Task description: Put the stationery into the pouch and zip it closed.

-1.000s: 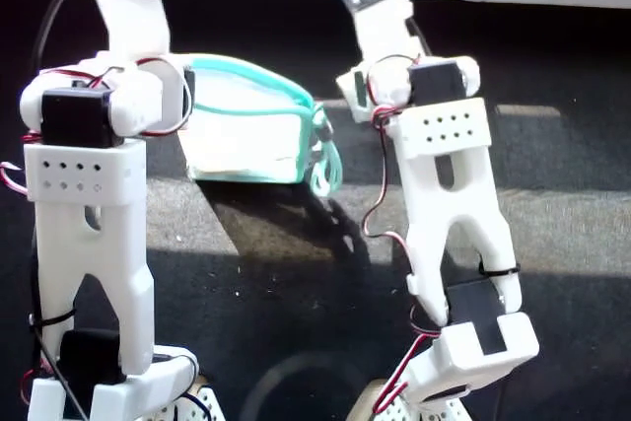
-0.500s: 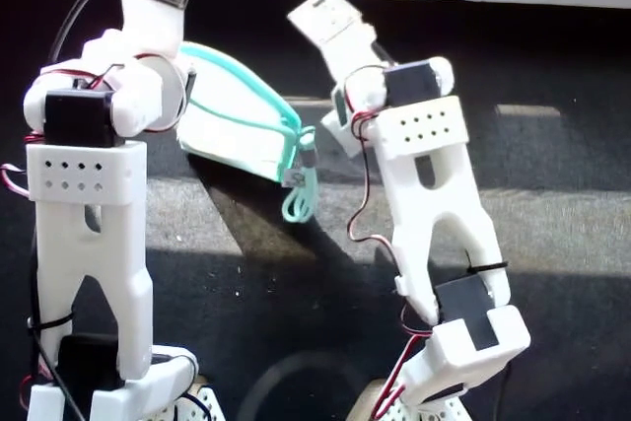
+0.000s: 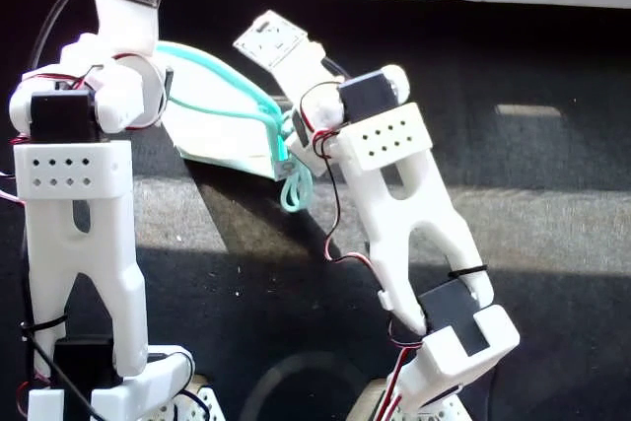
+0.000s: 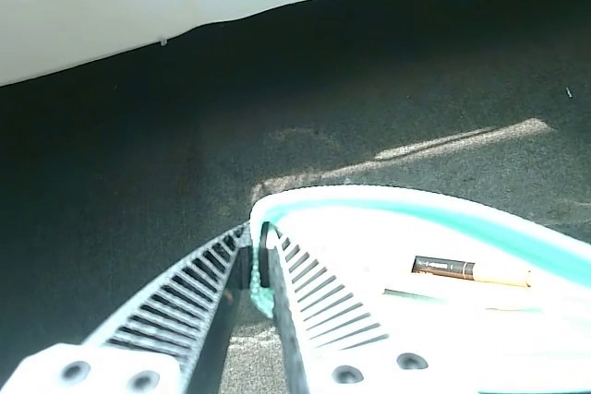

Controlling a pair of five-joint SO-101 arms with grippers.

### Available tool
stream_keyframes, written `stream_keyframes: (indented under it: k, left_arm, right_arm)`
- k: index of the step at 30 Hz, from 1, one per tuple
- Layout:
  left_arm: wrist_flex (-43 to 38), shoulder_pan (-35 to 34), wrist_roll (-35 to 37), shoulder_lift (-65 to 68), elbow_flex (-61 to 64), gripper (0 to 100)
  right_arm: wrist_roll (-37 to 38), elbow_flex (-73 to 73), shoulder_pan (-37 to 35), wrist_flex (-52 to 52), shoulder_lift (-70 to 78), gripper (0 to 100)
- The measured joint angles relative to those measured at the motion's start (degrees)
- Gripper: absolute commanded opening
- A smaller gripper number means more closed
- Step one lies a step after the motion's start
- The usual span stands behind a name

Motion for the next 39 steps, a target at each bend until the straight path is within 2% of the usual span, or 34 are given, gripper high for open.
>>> stream_keyframes:
  k: [5,10,17,30,35,39]
  left_arm:
    - [0.0,-0.62,0.0,0.0,0.0,1]
    - [0.0,-0.7,0.0,0.09,0.0,1]
    - [0.0,-1.85,0.0,0.09,0.09,1]
    - [-0.09,-2.9,-0.18,0.09,0.09,1]
    - [-0.09,-2.9,-0.18,0.09,0.09,1]
    - [-0.09,-2.81,-0.18,0.09,0.09,1]
  right_arm:
    - [0.0,0.0,-1.93,-3.16,0.0,17.4]
    - [-0.26,0.0,-4.66,-3.25,0.0,26.9]
    - [-4.13,0.0,-5.54,-3.25,0.0,27.1]
    - [-4.22,0.0,-12.13,-3.25,-0.09,27.1]
    - [-4.22,0.0,-12.57,-3.16,-0.09,27.1]
    - [-4.22,-0.09,-13.1,0.7,0.0,27.1]
